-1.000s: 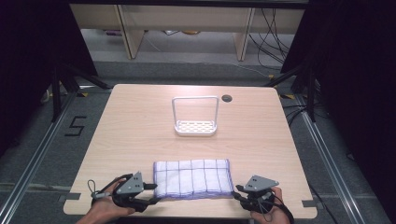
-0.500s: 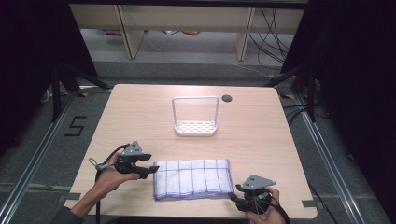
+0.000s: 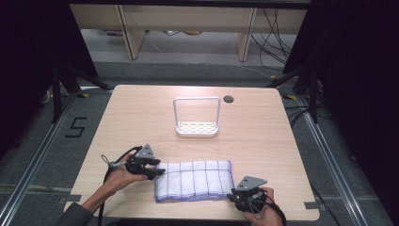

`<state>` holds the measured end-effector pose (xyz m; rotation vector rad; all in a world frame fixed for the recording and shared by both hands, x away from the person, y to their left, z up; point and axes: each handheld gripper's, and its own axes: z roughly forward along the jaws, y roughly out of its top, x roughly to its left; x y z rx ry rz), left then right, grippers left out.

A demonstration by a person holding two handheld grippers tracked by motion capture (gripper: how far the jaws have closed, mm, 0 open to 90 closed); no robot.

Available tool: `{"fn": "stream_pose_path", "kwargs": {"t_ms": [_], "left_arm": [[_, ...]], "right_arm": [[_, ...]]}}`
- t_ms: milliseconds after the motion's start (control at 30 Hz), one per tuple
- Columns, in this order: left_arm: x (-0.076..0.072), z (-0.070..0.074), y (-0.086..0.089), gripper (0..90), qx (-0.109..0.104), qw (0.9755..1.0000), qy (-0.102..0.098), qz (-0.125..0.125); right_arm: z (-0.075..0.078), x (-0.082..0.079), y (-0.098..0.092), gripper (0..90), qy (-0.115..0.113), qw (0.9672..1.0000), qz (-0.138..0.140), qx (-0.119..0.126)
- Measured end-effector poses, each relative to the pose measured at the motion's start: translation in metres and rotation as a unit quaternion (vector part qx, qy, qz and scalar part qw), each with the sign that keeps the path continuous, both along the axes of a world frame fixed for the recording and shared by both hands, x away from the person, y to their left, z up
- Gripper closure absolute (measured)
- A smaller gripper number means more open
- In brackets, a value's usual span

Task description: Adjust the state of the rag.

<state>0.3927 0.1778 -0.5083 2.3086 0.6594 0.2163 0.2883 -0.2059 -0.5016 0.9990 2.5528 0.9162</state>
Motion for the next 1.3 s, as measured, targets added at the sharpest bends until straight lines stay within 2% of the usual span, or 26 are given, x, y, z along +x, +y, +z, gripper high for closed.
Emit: {"fn": "stream_pose_path", "kwargs": {"t_ms": [33, 67, 133, 233, 267, 300, 333, 367, 400, 467, 500, 533, 567, 600, 667, 733, 767, 800, 900, 1000, 1067, 1133, 1167, 1200, 1267, 1300], "left_arm": [[-0.002, 0.001, -0.001, 60.8, 0.004, 1.0000, 0.000, -0.007], [-0.003, 0.001, -0.002, 66.0, 0.006, 0.9999, -0.001, -0.009], [-0.005, 0.002, -0.002, 74.0, 0.015, 0.9997, -0.005, -0.018], [-0.012, 0.004, -0.003, 78.8, 0.015, 0.9997, 0.000, -0.021], [-0.013, 0.004, -0.002, 80.3, 0.019, 0.9995, 0.003, -0.024], [-0.015, 0.006, -0.001, 80.7, 0.024, 0.9992, 0.006, -0.032], [-0.019, 0.006, 0.000, 81.0, 0.026, 0.9990, 0.012, -0.033], [-0.024, 0.008, 0.001, 81.3, 0.039, 0.9979, 0.013, -0.050], [-0.031, 0.007, 0.000, 81.4, 0.028, 0.9984, 0.016, -0.046], [-0.043, 0.007, -0.001, 81.4, 0.015, 0.9986, 0.016, -0.047], [-0.050, 0.007, -0.001, 81.3, 0.014, 0.9984, 0.020, -0.050], [-0.056, 0.007, -0.003, 81.2, 0.001, 0.9985, 0.021, -0.050], [-0.063, 0.006, -0.004, 81.1, -0.008, 0.9984, 0.029, -0.048], [-0.066, 0.006, -0.006, 80.9, -0.009, 0.9980, 0.028, -0.056], [-0.074, 0.005, -0.010, 80.7, -0.020, 0.9976, 0.033, -0.057], [-0.078, 0.005, -0.013, 80.5, -0.018, 0.9974, 0.030, -0.063], [-0.084, 0.004, -0.018, 80.3, -0.028, 0.9969, 0.040, -0.061], [-0.086, 0.004, -0.020, 80.2, -0.026, 0.9965, 0.036, -0.071], [-0.094, 0.005, -0.029, 79.9, -0.037, 0.9959, 0.039, -0.073], [-0.097, 0.005, -0.036, 79.6, -0.036, 0.9955, 0.035, -0.080], [-0.098, 0.004, -0.040, 79.4, -0.049, 0.9953, 0.039, -0.074], [-0.098, 0.004, -0.042, 79.1, -0.039, 0.9960, 0.031, -0.074], [-0.100, 0.003, -0.045, 79.1, -0.053, 0.9957, 0.039, -0.065], [-0.100, 0.003, -0.046, 79.0, -0.052, 0.9956, 0.036, -0.069], [-0.100, 0.002, -0.049, 77.9, -0.057, 0.9955, 0.038, -0.065], [-0.100, 0.001, -0.050, 77.2, -0.065, 0.9947, 0.045, -0.066]], "right_arm": [[0.000, 0.002, -0.001, 78.8, -0.006, 0.9999, 0.008, -0.002], [0.003, 0.002, 0.000, 82.3, 0.011, 0.9999, 0.003, -0.007], [0.001, 0.006, 0.000, 85.2, -0.003, 0.9999, 0.013, -0.007], [0.004, 0.013, -0.002, 86.6, 0.002, 0.9997, 0.019, -0.014], [0.003, 0.017, -0.003, 86.9, -0.007, 0.9998, 0.017, -0.013], [0.004, 0.021, -0.004, 87.0, -0.011, 0.9995, 0.024, -0.015], [0.005, 0.021, -0.004, 87.1, -0.001, 0.9999, 0.007, -0.012], [0.006, 0.026, -0.005, 87.2, -0.010, 0.9996, 0.017, -0.018], [0.007, 0.031, -0.005, 87.3, -0.007, 0.9997, 0.012, -0.020], [0.008, 0.044, -0.006, 87.4, -0.024, 0.9993, 0.014, -0.023], [0.009, 0.048, -0.005, 87.4, -0.025, 0.9994, 0.010, -0.023], [0.011, 0.056, -0.004, 87.4, -0.019, 0.9995, 0.005, -0.024], [0.010, 0.063, -0.003, 87.5, -0.025, 0.9993, 0.006, -0.026], [0.012, 0.073, 0.000, 87.5, -0.024, 0.9990, 0.008, -0.035], [0.012, 0.087, 0.007, 87.6, -0.034, 0.9986, 0.006, -0.040], [0.012, 0.097, 0.011, 87.6, -0.034, 0.9985, 0.005, -0.043], [0.012, 0.102, 0.013, 87.6, -0.041, 0.9982, 0.010, -0.043], [0.012, 0.111, 0.017, 87.6, -0.040, 0.9985, 0.010, -0.035], [0.012, 0.125, 0.024, 87.7, -0.039, 0.9986, 0.011, -0.033], [0.013, 0.137, 0.028, 87.8, -0.038, 0.9988, 0.014, -0.028], [0.012, 0.145, 0.034, 87.9, -0.049, 0.9986, 0.006, -0.020], [0.011, 0.150, 0.038, 87.9, -0.045, 0.9988, 0.004, -0.017], [0.011, 0.153, 0.039, 87.9, -0.035, 0.9991, 0.003, -0.022], [0.011, 0.156, 0.041, 87.9, -0.039, 0.9989, 0.006, -0.026], [0.009, 0.159, 0.045, 87.9, -0.042, 0.9990, 0.000, -0.017], [0.009, 0.161, 0.046, 87.8, -0.035, 0.9992, -0.003, -0.017]]}}
